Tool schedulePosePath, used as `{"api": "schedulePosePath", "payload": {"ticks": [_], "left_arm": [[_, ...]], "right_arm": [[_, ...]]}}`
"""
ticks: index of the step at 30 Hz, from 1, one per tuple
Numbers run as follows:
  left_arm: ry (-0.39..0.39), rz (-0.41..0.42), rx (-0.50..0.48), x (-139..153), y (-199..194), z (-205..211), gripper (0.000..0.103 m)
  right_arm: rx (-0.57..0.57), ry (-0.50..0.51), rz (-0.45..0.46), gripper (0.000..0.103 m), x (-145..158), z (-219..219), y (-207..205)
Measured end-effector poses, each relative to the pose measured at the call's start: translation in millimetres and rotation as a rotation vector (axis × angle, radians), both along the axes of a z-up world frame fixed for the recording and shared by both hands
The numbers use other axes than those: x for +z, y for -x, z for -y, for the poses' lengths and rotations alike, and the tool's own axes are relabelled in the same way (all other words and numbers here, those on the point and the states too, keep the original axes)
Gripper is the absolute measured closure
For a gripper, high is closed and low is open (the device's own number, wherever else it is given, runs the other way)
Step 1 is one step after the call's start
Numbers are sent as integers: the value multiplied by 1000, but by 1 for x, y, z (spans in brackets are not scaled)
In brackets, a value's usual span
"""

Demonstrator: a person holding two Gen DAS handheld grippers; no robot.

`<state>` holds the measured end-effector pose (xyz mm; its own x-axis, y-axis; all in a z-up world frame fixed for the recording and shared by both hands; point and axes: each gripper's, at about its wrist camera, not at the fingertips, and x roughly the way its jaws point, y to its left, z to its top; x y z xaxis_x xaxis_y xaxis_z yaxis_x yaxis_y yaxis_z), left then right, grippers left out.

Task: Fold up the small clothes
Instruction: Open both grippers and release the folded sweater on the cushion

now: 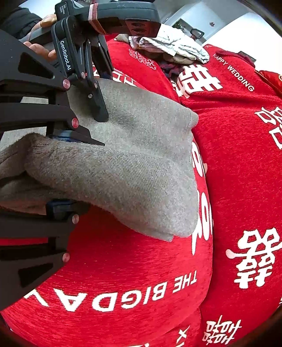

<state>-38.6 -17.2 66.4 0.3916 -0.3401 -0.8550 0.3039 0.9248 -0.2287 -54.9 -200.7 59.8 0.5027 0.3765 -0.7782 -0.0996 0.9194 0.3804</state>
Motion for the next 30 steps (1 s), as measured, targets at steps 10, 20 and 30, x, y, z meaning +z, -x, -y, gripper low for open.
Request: {"api": "schedulePosePath", "payload": {"ticks": [10, 20, 30], "left_arm": [[-68, 62, 74, 15, -4, -17, 21], [-132, 56, 186, 13, -49, -36, 21], [-242, 31, 157, -10, -86, -17, 21]], "right_arm": [[-5, 109, 63, 49, 20, 9, 12], [140, 146, 173, 49, 39, -18, 0], [71, 122, 66, 49, -6, 5, -51]]}}
